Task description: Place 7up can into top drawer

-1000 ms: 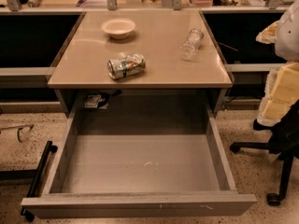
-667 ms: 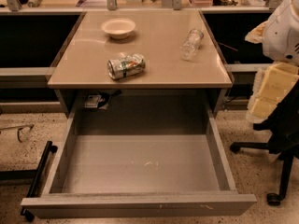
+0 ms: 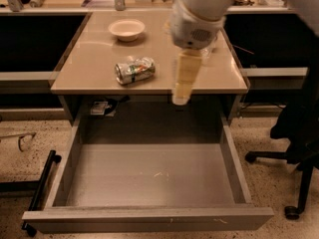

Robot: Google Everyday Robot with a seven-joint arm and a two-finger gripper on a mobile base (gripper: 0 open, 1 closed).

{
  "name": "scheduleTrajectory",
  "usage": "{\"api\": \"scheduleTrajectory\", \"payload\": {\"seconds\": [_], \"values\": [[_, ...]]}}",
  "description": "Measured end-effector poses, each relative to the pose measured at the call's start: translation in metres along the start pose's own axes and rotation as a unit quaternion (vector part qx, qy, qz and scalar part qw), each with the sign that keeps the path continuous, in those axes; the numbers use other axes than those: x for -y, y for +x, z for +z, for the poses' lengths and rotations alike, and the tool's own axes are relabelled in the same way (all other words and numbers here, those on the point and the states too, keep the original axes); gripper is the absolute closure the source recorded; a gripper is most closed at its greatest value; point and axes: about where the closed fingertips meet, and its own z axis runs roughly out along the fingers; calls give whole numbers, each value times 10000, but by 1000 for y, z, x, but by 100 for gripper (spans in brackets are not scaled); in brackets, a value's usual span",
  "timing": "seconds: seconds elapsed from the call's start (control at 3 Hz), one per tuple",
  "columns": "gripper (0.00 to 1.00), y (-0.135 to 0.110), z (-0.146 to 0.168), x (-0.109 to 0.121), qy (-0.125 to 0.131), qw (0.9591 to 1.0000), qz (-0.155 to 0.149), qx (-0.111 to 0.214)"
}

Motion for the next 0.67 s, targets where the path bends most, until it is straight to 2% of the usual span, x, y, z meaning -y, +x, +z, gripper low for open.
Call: {"api": "scheduleTrajectory", "payload": {"seconds": [0.33,0.67], "values": [[0,-21,7,7,-25,9998,-167,88],[0,-21,7,7,-24,9998,-168,89]]}}
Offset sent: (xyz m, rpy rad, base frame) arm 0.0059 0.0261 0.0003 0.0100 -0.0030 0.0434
